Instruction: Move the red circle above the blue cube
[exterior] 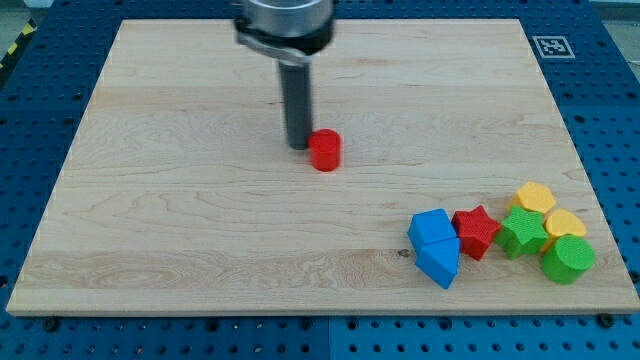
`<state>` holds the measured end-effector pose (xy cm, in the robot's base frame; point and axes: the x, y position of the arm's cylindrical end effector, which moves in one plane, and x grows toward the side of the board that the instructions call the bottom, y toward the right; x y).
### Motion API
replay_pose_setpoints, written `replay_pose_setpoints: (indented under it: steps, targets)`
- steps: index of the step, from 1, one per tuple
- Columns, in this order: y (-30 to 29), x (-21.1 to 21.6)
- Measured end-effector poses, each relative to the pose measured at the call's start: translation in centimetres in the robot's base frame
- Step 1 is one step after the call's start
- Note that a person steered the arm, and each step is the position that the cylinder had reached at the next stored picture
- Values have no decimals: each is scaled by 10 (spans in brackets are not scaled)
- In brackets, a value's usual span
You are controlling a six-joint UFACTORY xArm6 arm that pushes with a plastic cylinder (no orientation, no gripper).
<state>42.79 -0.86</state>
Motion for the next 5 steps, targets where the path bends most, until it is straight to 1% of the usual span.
replay_pose_setpoints:
  steps: [1, 2, 3, 4, 5]
  targets:
    - [39, 9]
    - [45, 26]
    - [41, 34]
    - [27, 40]
    - [34, 41]
